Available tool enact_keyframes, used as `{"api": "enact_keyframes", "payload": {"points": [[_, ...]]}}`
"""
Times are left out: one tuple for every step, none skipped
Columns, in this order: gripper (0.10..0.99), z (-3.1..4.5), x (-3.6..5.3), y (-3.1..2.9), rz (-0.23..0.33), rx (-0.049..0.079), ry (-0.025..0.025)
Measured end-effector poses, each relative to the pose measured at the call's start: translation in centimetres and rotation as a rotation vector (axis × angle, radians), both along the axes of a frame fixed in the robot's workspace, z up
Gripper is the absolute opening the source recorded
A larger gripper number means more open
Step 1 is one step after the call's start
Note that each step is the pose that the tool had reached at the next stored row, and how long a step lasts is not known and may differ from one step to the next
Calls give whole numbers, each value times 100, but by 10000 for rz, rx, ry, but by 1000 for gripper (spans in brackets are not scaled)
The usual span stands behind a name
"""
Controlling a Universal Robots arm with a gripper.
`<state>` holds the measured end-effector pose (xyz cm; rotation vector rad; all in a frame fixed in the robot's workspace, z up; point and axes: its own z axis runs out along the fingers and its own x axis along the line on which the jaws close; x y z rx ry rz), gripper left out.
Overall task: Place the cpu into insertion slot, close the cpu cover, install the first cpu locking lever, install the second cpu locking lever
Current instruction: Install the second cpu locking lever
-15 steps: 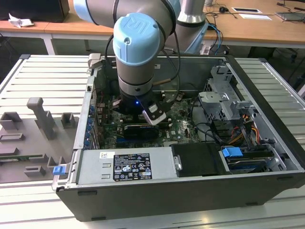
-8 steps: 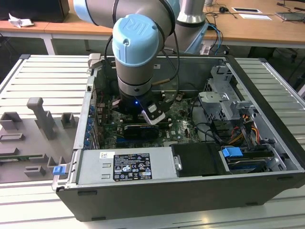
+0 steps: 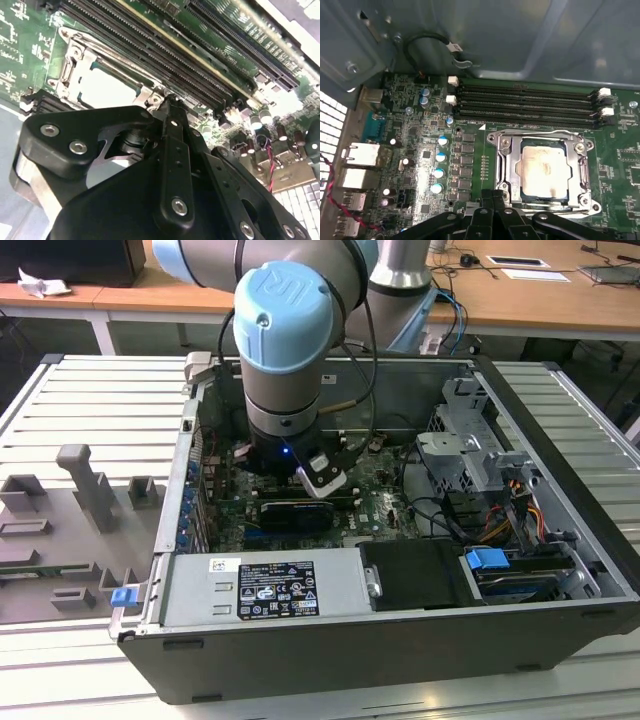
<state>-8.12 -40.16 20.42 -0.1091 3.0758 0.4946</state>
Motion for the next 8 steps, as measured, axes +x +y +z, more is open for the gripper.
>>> {"api": "enact_keyframes", "payload": {"points": [[106, 19, 1, 0, 1, 0, -1], [106, 40, 1, 0, 1, 0, -1], [106, 57, 0, 0, 1, -1, 0], [106, 79, 1, 0, 1, 0, -1], [106, 103, 1, 0, 1, 0, 0], [106, 122, 0, 0, 1, 0, 0], [106, 122, 0, 0, 2, 26, -2], [106, 122, 0, 0, 0, 36, -1]]}}
